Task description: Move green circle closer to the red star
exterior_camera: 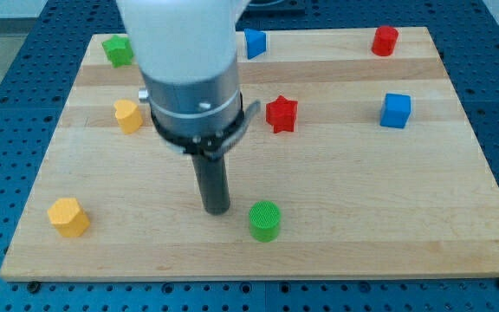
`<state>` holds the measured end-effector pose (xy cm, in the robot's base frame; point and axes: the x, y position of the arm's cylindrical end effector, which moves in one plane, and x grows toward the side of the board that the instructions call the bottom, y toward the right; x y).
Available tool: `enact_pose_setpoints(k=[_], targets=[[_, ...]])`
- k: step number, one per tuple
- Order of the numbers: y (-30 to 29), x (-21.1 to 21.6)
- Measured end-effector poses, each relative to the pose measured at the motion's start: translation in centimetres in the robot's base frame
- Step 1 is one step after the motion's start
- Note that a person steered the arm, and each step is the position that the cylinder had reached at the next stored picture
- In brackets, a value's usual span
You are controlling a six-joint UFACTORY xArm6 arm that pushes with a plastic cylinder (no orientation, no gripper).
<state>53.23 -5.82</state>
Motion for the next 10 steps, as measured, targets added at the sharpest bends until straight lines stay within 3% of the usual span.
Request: enact_pose_setpoints(k=[2,3,5,7,8,10], targets=[[0.2,8.6],[3.9,7.6],[5.3,-5.1],[5.5,1.7],[8.7,2.4],[10.1,-6.2]])
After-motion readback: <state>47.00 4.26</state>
